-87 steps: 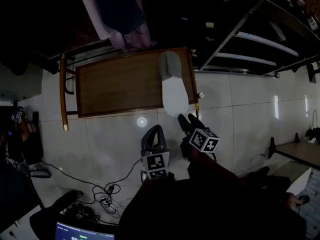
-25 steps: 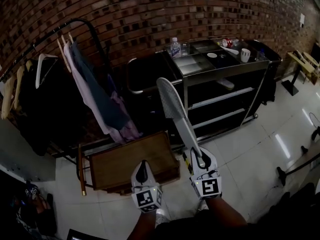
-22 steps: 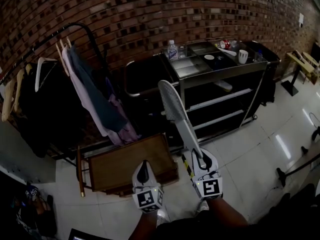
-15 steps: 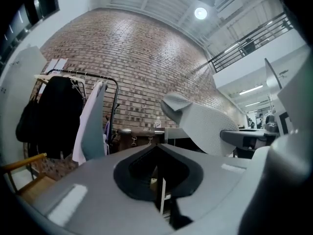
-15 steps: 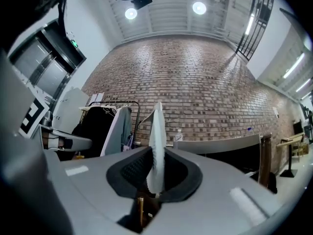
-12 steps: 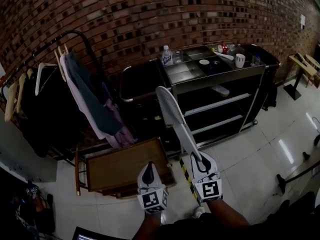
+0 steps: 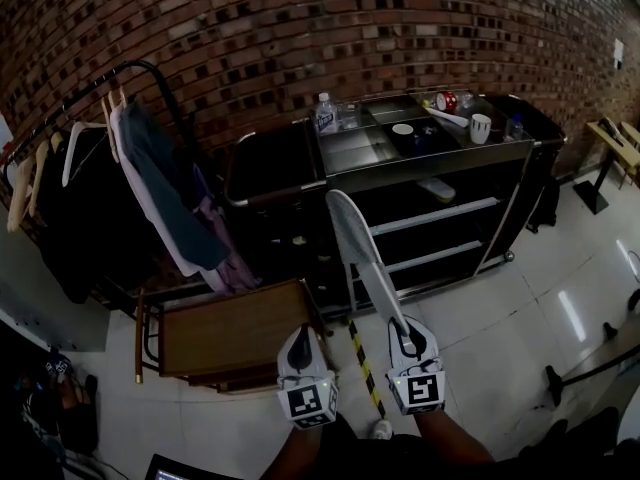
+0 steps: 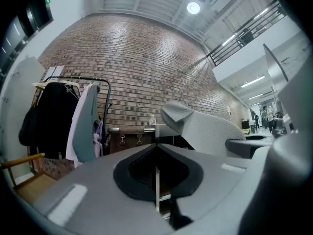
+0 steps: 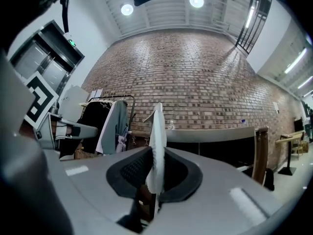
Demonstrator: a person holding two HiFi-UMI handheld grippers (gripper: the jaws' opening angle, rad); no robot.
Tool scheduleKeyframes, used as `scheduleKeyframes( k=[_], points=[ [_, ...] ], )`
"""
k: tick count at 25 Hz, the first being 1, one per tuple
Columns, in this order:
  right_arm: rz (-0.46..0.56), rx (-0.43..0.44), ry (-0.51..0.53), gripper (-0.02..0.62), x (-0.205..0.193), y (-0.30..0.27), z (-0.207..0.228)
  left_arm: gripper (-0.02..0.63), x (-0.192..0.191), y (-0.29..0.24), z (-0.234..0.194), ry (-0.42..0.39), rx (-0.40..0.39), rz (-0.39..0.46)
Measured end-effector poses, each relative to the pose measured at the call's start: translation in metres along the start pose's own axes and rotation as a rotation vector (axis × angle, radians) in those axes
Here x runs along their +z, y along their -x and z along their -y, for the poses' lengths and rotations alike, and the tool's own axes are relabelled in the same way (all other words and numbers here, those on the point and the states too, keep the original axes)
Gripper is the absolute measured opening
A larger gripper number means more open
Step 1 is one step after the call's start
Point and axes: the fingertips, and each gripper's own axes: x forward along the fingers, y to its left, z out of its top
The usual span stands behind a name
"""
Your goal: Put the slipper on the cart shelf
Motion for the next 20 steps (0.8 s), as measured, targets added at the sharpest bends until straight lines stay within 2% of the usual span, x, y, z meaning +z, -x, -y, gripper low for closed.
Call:
scheduleKeyframes(
  k=[6,11,20],
  points=[
    [-0.117,-0.047,-0.008,0.049,-0.043,0.003,0.036,0.017,-0.022,-0.02,0.026,0.029,-0.041,-0.024],
    [-0.241,-0.08,-0.04,0.049,-0.095,-0.005,0.068,0.017,-0.045,-0.056,0.049,0.049,-0.077,-0.047],
    [-0.356,-0.085,-0.039,0.049,-0.142,-0.082,0.134,0.017,-0.07,-0.157,0.082,0.051,-0.113,-0.083]
  ],
)
